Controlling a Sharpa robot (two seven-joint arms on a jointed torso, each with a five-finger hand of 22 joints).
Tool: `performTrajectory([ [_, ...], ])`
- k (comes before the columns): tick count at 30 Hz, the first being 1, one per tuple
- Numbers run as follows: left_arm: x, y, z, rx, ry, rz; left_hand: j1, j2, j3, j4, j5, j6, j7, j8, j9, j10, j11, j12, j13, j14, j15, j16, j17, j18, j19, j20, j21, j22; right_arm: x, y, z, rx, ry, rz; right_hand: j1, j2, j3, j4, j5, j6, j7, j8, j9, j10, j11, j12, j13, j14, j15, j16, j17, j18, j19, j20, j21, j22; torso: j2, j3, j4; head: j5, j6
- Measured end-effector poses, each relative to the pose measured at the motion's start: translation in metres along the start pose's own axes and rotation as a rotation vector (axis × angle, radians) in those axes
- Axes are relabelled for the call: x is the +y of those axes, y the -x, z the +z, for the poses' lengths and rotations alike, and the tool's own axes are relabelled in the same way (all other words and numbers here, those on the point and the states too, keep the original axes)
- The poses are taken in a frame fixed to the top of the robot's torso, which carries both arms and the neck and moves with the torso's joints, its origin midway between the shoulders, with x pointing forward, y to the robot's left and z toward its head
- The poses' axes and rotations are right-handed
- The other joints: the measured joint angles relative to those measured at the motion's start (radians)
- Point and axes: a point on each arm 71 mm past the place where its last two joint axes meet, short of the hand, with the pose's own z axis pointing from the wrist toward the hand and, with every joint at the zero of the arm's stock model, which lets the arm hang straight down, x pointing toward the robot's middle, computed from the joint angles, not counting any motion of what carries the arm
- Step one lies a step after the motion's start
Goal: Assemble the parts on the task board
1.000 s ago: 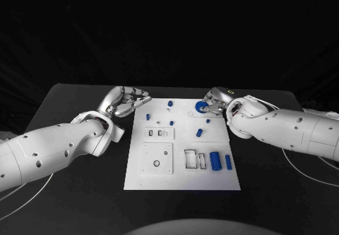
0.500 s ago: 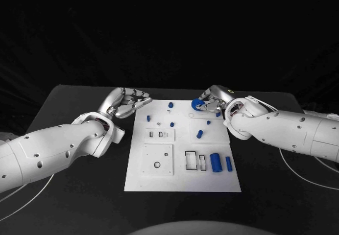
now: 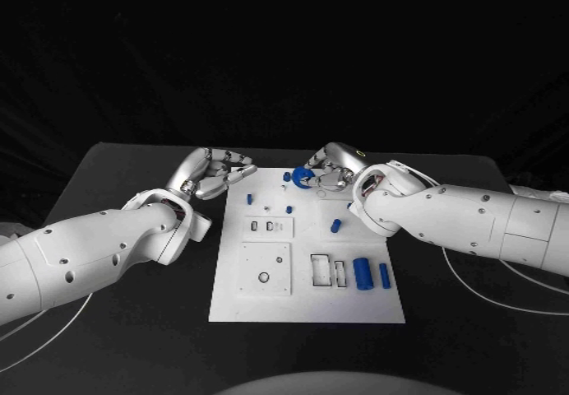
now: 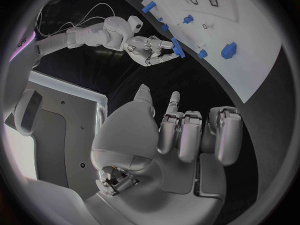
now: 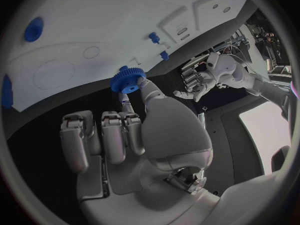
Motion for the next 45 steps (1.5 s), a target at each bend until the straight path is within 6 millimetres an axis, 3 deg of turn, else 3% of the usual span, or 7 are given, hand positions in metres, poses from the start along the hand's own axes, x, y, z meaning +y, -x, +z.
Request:
performTrajectory([
  [12, -0.001, -0.001, -0.001, 0.003, -0.002, -0.004, 0.000, 0.000, 0.000, 0.000, 0.000, 0.000, 0.000, 0.000, 0.000, 0.000, 0.000, 0.000, 0.000, 0.000, 0.000, 0.000, 0.000, 0.000, 0.000, 0.000, 0.000, 0.000, 0.016, -0.016, 0.013, 0.028, 0.034, -0.015, -0.001, -0.001, 0.000, 0.000, -0.003, 0.000, 0.000, -0.005, 0.000, 0.003, 0.003, 0.000, 0.000, 0.000, 0.000, 0.000, 0.001, 0.000, 0.000, 0.000, 0.000, 0.000, 0.002, -0.0004, 0.0014, 0.005, 0.000],
  [19, -0.001, -0.001, -0.001, 0.003, -0.003, -0.004, 0.000, 0.000, 0.000, 0.000, 0.000, 0.000, 0.000, 0.000, 0.000, 0.000, 0.000, 0.000, 0.000, 0.000, 0.000, 0.000, 0.000, 0.000, 0.000, 0.000, 0.000, 0.000, 0.016, -0.018, 0.016, 0.027, 0.038, -0.033, -0.001, -0.001, 0.003, -0.003, -0.006, 0.000, 0.000, -0.002, -0.002, 0.003, 0.003, 0.000, 0.000, 0.000, 0.000, 0.000, 0.001, 0.000, 0.000, 0.000, 0.000, 0.000, 0.002, -0.0017, 0.0017, 0.000, -0.003],
  [45, 0.000, 0.000, -0.001, 0.000, -0.001, -0.001, 0.000, 0.000, 0.000, 0.000, 0.000, 0.000, 0.000, 0.000, 0.000, 0.000, 0.000, 0.000, 0.000, 0.000, 0.000, 0.000, 0.000, 0.000, 0.000, 0.000, 0.000, 0.000, 0.020, -0.023, 0.025, 0.040, 0.045, -0.063, -0.007, -0.007, 0.008, -0.003, -0.011, 0.002, -0.002, -0.002, -0.003, 0.003, 0.003, 0.000, 0.000, 0.000, 0.000, 0.000, 0.000, 0.000, 0.000, 0.000, 0.000, 0.000, 0.000, -0.0005, 0.0017, 0.003, -0.004],
])
